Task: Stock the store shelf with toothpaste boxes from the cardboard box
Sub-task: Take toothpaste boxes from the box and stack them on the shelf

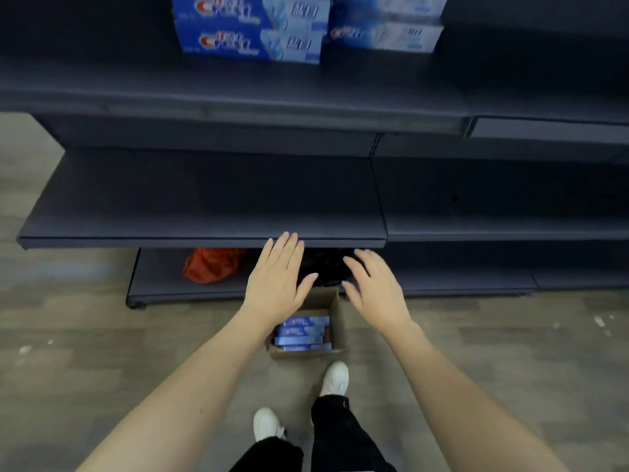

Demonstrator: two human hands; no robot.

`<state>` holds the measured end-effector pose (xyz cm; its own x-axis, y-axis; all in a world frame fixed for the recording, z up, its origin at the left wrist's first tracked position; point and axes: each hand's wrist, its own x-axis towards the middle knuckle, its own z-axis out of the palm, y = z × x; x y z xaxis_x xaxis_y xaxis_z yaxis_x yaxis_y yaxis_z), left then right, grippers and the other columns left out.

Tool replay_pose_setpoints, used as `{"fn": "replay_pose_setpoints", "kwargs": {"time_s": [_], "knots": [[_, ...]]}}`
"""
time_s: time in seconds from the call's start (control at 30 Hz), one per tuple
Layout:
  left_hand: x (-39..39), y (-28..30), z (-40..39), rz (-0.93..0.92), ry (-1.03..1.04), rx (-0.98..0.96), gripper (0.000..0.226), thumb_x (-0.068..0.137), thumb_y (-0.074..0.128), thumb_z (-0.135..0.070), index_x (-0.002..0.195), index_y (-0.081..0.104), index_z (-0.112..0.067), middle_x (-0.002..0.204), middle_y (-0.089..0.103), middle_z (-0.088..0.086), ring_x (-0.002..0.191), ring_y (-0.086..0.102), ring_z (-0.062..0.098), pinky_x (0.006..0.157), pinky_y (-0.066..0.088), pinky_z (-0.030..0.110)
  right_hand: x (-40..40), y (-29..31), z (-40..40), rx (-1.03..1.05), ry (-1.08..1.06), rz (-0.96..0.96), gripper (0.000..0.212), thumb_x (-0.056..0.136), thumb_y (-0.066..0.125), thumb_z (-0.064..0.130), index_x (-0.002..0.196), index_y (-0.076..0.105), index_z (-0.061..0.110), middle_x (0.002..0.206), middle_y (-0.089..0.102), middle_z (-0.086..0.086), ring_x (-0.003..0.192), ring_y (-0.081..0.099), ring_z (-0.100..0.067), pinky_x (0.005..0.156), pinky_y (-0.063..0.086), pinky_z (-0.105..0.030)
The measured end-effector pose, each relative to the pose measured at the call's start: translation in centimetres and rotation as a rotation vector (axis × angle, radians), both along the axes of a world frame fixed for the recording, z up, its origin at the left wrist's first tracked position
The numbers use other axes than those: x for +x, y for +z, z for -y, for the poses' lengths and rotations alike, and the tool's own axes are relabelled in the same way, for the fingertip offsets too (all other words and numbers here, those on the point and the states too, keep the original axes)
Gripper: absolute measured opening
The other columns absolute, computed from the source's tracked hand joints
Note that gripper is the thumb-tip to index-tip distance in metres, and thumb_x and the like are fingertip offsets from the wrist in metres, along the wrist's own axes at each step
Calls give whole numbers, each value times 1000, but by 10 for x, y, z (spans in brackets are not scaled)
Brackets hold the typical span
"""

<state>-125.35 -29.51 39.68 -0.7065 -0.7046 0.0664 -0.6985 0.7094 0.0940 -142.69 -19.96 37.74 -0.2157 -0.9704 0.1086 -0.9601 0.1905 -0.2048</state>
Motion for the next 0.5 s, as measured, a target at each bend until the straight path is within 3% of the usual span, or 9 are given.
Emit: {"fn": "replay_pose_setpoints", "kwargs": {"time_s": [0.1, 0.2, 0.27, 0.37, 0.5], "knots": [[13, -38, -8, 67, -10, 107, 64, 86, 33, -45, 117, 63, 1, 122, 64, 14, 117, 59, 28, 106, 35, 40, 20, -36, -7, 187, 17, 110, 54, 63, 86, 17, 113, 67, 6, 117, 65, -14, 108, 63, -32, 85, 55, -44], [18, -87, -12, 133, -12, 241, 61, 83, 37, -43, 115, 65, 0, 116, 67, 13, 112, 62, 25, 98, 46, 40, 31, -72, -9, 326, 42, 161, 51, 85, 67, 18, 133, 52, 10, 142, 45, -9, 133, 41, -26, 104, 41, -35], [19, -123, -13, 141, 8, 315, 59, 87, 39, -40, 123, 59, 2, 125, 61, 15, 120, 56, 26, 105, 39, 40, 32, -104, -12, 437, 80, 175, 51, 94, 52, 20, 143, 38, 14, 152, 29, -3, 141, 24, -18, 110, 30, -30], [19, -180, -13, 155, -7, 413, 57, 98, 39, -32, 146, 28, -3, 152, 31, 10, 142, 25, 21, 117, 13, 29, 28, -156, -12, 528, 100, 198, 52, 95, 49, 21, 144, 34, 17, 153, 26, 1, 140, 23, -17, 109, 31, -28], [12, -259, -19, 182, 86, 523, 61, 97, 41, -25, 149, 17, -7, 156, 19, 6, 144, 15, 19, 118, 10, 24, 18, -228, -8, 611, 80, 209, 54, 97, 47, 26, 147, 28, 18, 154, 24, 2, 140, 23, -18, 111, 30, -29]]}}
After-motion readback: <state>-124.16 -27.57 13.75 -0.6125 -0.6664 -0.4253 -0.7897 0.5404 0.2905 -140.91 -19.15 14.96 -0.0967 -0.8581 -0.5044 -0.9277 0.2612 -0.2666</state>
